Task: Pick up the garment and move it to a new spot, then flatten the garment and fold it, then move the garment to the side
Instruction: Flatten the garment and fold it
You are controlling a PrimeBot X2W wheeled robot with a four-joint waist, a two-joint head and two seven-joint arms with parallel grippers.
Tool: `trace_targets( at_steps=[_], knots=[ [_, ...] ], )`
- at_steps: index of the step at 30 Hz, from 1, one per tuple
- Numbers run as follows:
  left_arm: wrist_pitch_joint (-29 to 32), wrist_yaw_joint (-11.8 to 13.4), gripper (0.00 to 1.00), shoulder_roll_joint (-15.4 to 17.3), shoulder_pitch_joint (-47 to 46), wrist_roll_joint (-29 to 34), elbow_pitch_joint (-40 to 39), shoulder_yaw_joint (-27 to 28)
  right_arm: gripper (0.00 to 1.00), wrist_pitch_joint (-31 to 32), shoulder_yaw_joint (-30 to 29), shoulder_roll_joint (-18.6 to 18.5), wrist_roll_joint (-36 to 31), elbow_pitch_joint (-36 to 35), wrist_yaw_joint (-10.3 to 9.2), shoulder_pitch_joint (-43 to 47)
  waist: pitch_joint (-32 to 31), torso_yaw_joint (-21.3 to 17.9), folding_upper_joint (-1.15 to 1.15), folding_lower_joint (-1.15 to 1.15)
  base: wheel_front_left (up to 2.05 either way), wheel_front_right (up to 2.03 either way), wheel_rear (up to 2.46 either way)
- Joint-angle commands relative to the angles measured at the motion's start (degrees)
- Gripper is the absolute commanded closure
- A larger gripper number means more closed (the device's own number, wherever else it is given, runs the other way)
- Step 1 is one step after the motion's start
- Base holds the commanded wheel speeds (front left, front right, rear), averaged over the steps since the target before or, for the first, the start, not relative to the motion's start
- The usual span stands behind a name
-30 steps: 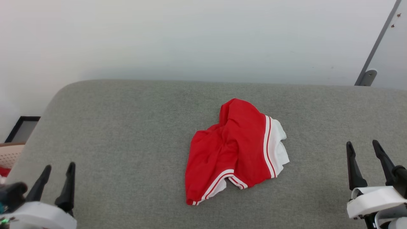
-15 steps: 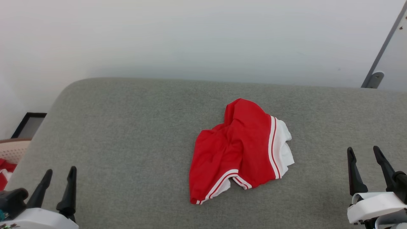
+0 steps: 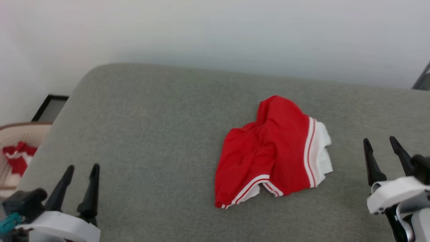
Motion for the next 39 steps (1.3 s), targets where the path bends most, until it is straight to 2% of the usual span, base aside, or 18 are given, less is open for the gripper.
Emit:
trace_targets(
  at_steps=[1,4,6,15,22,23,24,25,33,39],
  knots=[
    [-0.4,0.2,0.00,-0.7,-0.9,0.3,-0.7,-0.2,0.00,1.4,0.8,-0.9,0.6,1.5,-0.08,-2.0,3.3,2.9,0.00,0.00,0.00,0.00,0.00],
    [-0.4,0.1,0.00,-1.3,-1.4,0.7,-1.1,-0.7,0.00,3.3,1.6,-1.7,1.2,3.3,-0.08,-4.1,4.6,3.9,0.00,0.00,0.00,0.00,0.00],
    [-0.7,-0.5,0.00,-2.3,-2.6,1.3,-1.0,-1.6,0.00,6.9,3.6,-2.9,2.2,6.7,-0.08,-6.9,6.3,5.2,0.00,0.00,0.00,0.00,0.00],
    [-1.2,-2.0,0.00,-4.4,-5.6,2.3,1.0,-2.9,0.00,17.1,10.4,-5.8,3.7,13.2,-0.08,-12.3,9.2,7.5,0.00,0.00,0.00,0.00,0.00],
    [-1.4,-3.0,0.00,-5.9,-7.3,2.6,2.7,-3.0,0.00,25.5,12.8,-6.3,5.0,18.4,-0.08,-14.5,10.4,8.5,0.00,0.00,0.00,0.00,0.00],
    [-1.5,-3.2,0.00,-6.0,-7.4,2.6,2.9,-2.9,0.05,26.4,13.0,-6.2,5.3,19.1,-0.08,-14.6,10.4,8.5,0.00,0.00,0.00,0.00,0.00],
    [-1.5,-3.2,0.00,-6.1,-7.5,2.7,3.2,-2.8,0.58,27.5,13.3,-6.1,5.5,19.7,-0.08,-14.7,10.5,8.6,0.00,0.00,0.00,0.00,0.00],
    [-1.6,-3.3,0.00,-6.2,-7.6,2.8,3.4,-2.8,1.00,28.3,13.8,-5.9,5.7,20.1,-0.08,-14.9,10.5,8.6,0.00,0.00,0.00,0.00,0.00],
    [-1.7,-3.7,0.00,-6.3,-7.8,3.2,4.8,-1.9,1.00,28.9,14.2,-7.4,7.9,18.5,-0.10,-17.7,9.6,7.5,0.00,0.00,0.00,0.00,0.00],
    [-1.7,-3.3,0.00,-5.5,-6.6,3.4,4.3,-1.0,1.00,29.2,12.0,-9.6,9.3,15.3,-0.09,-17.4,7.9,5.4,0.00,0.00,0.00,0.00,0.00]
  ],
)
